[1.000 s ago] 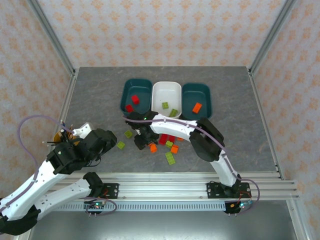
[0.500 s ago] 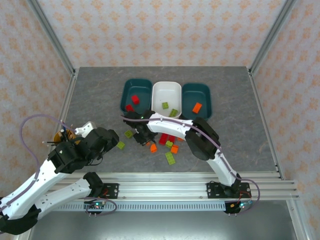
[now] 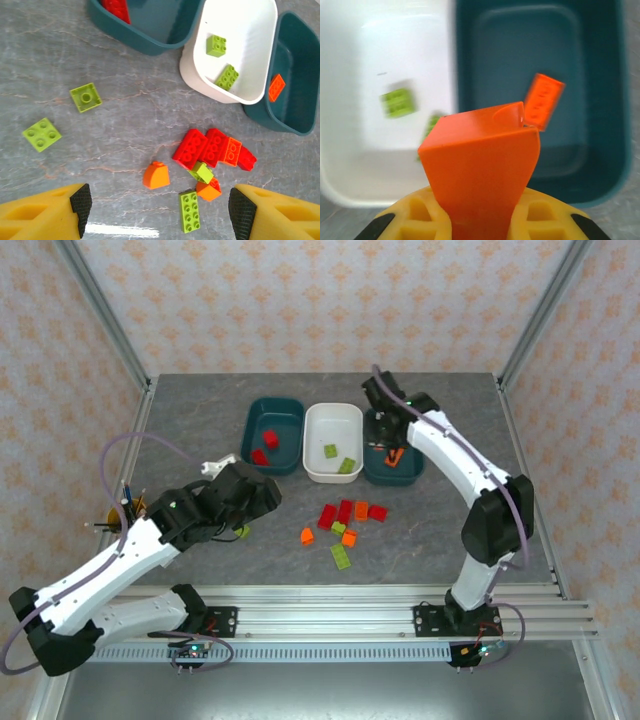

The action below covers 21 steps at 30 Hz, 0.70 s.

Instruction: Sort the legos into containers by color

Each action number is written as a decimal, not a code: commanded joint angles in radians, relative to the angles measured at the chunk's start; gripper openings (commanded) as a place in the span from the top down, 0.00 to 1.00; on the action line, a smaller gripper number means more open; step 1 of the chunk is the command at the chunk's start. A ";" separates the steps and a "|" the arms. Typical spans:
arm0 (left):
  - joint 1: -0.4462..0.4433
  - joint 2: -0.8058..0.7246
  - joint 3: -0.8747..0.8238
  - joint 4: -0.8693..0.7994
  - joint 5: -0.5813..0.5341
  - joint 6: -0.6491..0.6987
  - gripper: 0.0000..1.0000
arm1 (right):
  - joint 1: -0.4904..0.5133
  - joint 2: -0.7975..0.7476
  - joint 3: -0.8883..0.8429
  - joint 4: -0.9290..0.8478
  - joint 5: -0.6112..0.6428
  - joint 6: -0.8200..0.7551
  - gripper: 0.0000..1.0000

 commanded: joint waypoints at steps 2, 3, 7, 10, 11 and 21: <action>-0.010 0.042 0.054 0.060 0.024 0.057 0.25 | -0.058 0.100 0.002 0.016 -0.098 0.058 0.84; -0.010 0.053 0.059 0.061 0.028 0.059 0.24 | -0.076 0.138 0.027 0.015 -0.119 0.059 0.84; -0.009 0.072 0.063 0.067 0.030 0.060 0.24 | -0.113 0.280 0.141 -0.003 -0.171 0.046 0.84; -0.010 0.082 0.060 0.060 0.027 0.056 0.24 | -0.130 0.367 0.218 -0.028 -0.185 0.047 0.83; -0.010 0.086 0.058 0.061 0.029 0.056 0.24 | -0.133 0.388 0.237 -0.035 -0.186 0.048 0.83; -0.010 0.150 0.047 0.071 0.091 0.094 0.26 | -0.160 0.456 0.310 -0.075 -0.196 0.083 0.60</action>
